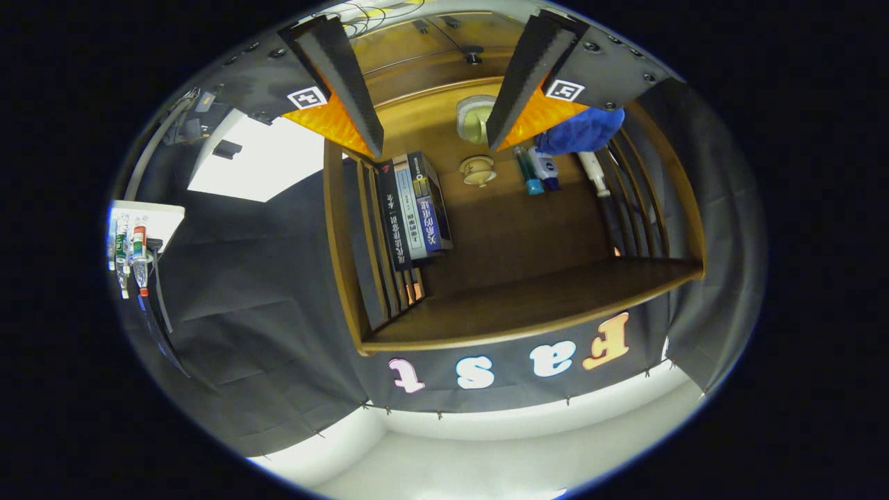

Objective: Pull open the drawer, take out the items inside it, and place them on the countertop above the cabinet.

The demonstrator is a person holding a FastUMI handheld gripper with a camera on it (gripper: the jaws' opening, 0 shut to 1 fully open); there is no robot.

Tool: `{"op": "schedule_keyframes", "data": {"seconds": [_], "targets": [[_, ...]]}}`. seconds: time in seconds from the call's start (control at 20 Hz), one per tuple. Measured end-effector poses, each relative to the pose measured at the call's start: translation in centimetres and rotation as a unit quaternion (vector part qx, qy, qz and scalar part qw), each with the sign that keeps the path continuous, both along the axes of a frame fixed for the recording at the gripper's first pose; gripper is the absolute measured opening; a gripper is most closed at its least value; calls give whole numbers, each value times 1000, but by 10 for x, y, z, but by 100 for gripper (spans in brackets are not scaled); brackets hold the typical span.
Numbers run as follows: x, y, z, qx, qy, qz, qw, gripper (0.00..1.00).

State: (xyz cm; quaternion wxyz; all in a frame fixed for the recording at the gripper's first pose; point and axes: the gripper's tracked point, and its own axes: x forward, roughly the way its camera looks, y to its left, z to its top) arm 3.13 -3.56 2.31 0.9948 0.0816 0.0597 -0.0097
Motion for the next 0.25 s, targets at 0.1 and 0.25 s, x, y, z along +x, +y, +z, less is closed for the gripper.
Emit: {"op": "schedule_keyframes", "data": {"seconds": [0.1, 0.25], "targets": [[-3, 0, 7, -5, -7, -3, 1000, 98], [-7, 8, 6, -14, -11, 3, 1000, 98]]}}
